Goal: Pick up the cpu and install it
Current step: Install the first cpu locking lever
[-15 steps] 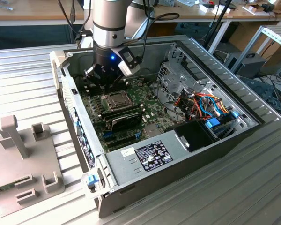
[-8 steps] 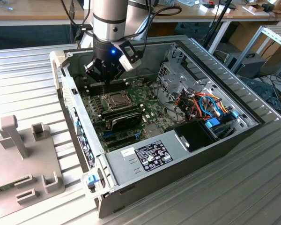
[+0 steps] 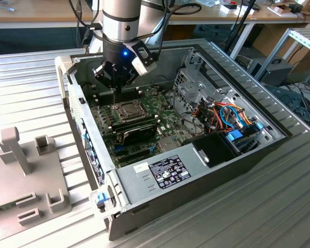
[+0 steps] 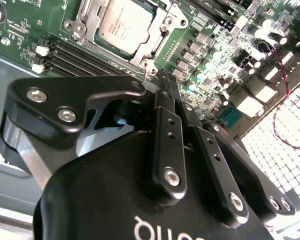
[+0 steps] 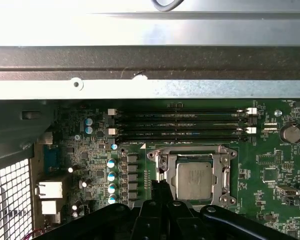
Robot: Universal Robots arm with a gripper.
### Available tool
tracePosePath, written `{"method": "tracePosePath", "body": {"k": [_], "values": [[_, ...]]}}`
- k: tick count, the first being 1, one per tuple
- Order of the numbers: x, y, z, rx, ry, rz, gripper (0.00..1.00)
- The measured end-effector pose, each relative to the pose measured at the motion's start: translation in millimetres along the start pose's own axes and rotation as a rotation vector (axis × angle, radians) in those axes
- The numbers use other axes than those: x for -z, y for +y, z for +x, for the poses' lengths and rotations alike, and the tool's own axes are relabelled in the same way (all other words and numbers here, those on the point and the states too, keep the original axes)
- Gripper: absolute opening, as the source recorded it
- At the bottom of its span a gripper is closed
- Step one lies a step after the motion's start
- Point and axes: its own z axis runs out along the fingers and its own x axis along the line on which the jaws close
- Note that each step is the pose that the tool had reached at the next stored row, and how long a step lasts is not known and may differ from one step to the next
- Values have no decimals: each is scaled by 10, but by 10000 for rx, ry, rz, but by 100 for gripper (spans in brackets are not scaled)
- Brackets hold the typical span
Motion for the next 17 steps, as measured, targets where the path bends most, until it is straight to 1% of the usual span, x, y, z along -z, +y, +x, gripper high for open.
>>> {"method": "tracePosePath", "body": {"k": [6,10,13,17], "values": [[1,10,46,1,1,1,11],[1,69,47,-23,1,1,11],[1,69,55,-24,0,0,11],[1,72,96,-25,0,0,11]]}}
